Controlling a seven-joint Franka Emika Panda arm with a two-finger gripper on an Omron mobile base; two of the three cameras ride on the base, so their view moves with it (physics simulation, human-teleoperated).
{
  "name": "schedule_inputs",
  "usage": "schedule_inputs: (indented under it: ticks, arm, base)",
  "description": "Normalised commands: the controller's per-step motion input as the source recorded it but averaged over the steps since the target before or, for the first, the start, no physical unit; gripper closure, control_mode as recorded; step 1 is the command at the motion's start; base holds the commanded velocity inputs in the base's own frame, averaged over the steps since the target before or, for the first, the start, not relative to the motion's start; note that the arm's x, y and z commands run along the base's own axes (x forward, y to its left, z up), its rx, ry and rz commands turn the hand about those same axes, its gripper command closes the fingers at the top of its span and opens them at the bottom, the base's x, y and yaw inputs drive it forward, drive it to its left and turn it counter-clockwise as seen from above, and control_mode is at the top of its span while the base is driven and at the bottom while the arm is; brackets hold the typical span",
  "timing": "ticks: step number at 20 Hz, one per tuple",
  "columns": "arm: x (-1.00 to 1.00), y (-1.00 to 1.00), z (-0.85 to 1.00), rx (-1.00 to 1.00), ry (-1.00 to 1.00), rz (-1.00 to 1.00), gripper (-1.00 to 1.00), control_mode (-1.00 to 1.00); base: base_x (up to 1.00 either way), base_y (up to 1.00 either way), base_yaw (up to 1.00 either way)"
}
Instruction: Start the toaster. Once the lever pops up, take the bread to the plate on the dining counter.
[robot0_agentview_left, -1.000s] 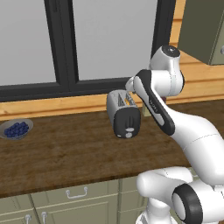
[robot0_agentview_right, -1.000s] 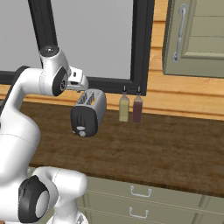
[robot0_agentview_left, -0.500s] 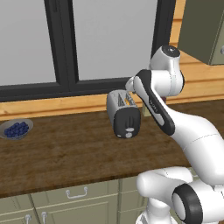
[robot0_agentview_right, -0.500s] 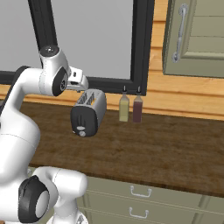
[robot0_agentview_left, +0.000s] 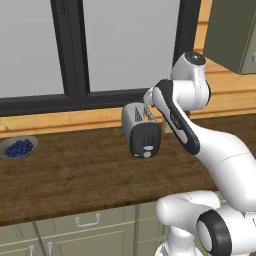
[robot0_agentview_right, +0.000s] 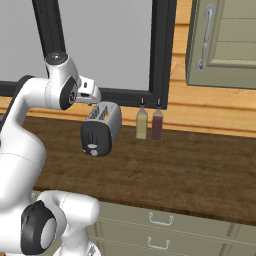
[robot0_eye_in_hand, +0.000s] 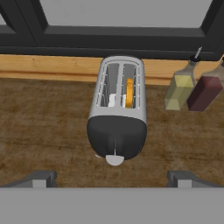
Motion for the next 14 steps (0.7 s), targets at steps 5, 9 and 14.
schedule_inputs:
  ticks: [5, 9, 14]
  arm:
    - [0.0, 0.0, 0.0, 0.0, 0.0, 0.0, -1.0, -1.0]
    - [0.0, 0.0, 0.0, 0.0, 0.0, 0.0, -1.0, -1.0]
    - [0.0, 0.0, 0.0, 0.0, 0.0, 0.0, -1.0, -1.0]
  base:
    - [0.0, 0.0, 0.0]
    - [0.0, 0.0, 0.0]
    - [0.0, 0.0, 0.0]
